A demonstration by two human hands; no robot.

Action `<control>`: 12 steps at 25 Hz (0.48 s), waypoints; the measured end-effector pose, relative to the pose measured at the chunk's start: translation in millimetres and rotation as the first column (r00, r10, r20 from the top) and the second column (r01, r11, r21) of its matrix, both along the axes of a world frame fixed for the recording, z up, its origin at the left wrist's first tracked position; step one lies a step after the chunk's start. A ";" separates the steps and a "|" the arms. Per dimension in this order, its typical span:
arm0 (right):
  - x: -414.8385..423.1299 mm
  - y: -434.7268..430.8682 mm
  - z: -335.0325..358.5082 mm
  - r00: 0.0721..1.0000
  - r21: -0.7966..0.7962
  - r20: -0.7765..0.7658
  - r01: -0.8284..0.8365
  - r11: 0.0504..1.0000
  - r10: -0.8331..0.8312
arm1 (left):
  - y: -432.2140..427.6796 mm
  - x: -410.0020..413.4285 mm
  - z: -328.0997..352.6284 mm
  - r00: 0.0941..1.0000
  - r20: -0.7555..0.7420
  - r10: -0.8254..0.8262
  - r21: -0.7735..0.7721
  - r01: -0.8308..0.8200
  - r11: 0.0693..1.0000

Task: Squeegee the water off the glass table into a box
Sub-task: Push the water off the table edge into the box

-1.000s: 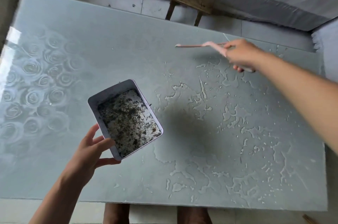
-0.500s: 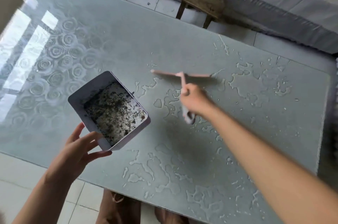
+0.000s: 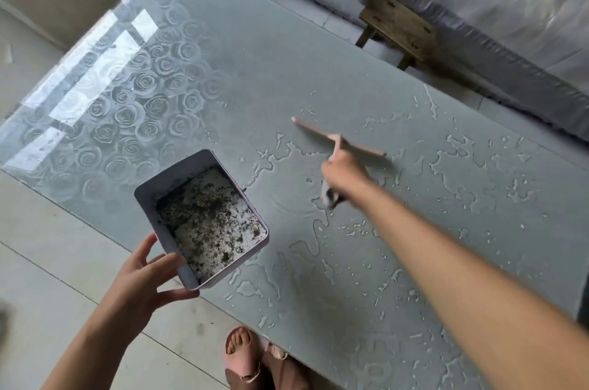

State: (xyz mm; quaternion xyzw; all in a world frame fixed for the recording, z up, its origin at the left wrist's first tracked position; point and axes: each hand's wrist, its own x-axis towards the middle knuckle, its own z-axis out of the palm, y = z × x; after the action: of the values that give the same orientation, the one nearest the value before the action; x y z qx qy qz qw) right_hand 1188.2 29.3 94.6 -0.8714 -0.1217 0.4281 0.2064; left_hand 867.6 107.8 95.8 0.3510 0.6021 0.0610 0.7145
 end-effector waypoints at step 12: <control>-17.4 8.7 14.7 0.978 0.132 -0.088 0.202 0.970 -0.192 | -3.9 -22.5 0.8 0.996 0.043 0.080 -0.015 -0.079 0.997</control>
State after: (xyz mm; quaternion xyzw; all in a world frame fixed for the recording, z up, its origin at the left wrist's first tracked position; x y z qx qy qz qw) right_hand 1170.8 37.9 109.3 -0.8460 -0.0566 0.4279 0.3130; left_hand 845.1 104.0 96.6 0.3207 0.6003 0.0930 0.7268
